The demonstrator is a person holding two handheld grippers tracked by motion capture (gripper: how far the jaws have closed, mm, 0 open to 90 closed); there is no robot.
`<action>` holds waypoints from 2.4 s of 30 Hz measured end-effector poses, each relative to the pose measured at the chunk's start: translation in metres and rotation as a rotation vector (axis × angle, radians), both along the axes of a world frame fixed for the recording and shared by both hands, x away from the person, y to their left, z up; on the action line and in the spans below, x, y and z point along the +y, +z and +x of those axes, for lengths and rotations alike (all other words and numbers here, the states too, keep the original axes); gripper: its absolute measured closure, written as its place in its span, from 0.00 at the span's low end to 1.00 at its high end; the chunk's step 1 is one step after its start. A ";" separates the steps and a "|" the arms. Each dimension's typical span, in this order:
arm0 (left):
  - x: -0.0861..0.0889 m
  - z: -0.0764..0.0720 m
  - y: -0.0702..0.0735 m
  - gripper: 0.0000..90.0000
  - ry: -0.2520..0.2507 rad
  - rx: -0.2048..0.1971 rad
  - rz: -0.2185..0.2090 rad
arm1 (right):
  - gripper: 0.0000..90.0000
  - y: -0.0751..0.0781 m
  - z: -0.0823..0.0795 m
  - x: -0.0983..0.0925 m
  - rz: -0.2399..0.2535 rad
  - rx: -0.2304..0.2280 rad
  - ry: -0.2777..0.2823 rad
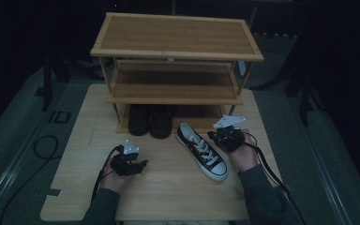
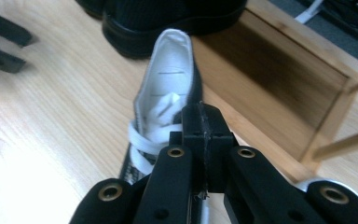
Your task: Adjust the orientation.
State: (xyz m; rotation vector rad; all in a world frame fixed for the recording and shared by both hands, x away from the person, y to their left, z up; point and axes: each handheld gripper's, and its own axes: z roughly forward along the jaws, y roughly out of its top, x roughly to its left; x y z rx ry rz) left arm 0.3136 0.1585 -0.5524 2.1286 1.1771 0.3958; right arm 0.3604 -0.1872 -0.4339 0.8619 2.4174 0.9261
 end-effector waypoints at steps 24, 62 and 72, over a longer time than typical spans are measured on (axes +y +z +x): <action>0.000 0.000 0.000 0.55 -0.001 -0.004 -0.002 | 0.88 -0.023 0.012 0.040 -0.020 0.115 0.084; 0.000 0.000 -0.001 0.54 -0.002 -0.007 -0.002 | 0.96 -0.027 -0.036 0.021 -0.082 0.186 0.385; 0.000 0.000 -0.001 0.54 -0.003 -0.009 -0.001 | 0.95 -0.028 -0.046 0.006 -0.096 0.207 0.400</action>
